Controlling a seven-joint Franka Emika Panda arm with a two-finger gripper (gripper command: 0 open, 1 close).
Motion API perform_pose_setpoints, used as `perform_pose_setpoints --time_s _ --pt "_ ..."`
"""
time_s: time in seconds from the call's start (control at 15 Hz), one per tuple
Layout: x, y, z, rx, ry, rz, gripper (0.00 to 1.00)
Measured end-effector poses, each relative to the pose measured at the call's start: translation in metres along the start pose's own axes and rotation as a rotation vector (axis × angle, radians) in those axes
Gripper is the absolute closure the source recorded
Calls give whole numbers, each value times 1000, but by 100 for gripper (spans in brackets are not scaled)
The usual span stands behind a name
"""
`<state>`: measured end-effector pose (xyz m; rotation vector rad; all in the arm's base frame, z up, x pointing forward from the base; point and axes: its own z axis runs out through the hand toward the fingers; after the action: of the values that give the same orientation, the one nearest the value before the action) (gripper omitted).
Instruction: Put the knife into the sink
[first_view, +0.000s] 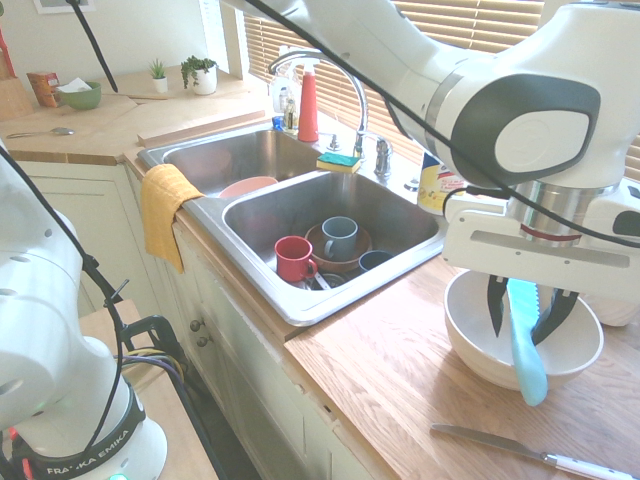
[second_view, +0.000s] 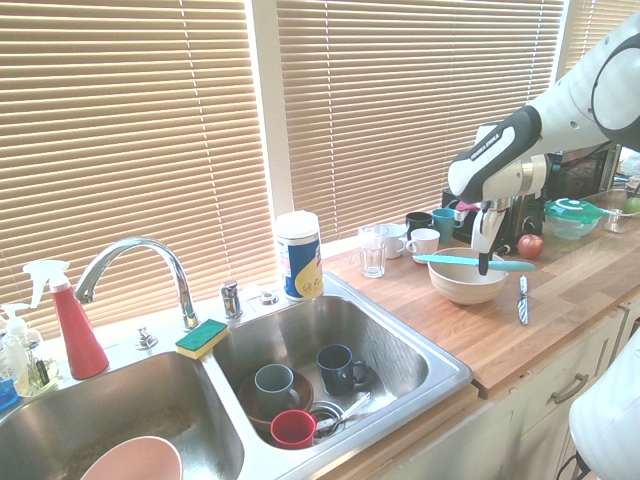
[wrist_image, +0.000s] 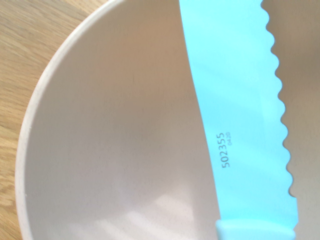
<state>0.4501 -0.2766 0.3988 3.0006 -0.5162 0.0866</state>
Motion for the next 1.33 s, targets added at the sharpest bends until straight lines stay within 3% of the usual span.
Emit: perform_pose_setpoints --time_s 0.4,0.73,1.33 --pt "0 -2 0 1 -2 3 100" --pt "4 -2 -6 49 6 77 100" --pt "12 -11 -81 116 105 144 100"
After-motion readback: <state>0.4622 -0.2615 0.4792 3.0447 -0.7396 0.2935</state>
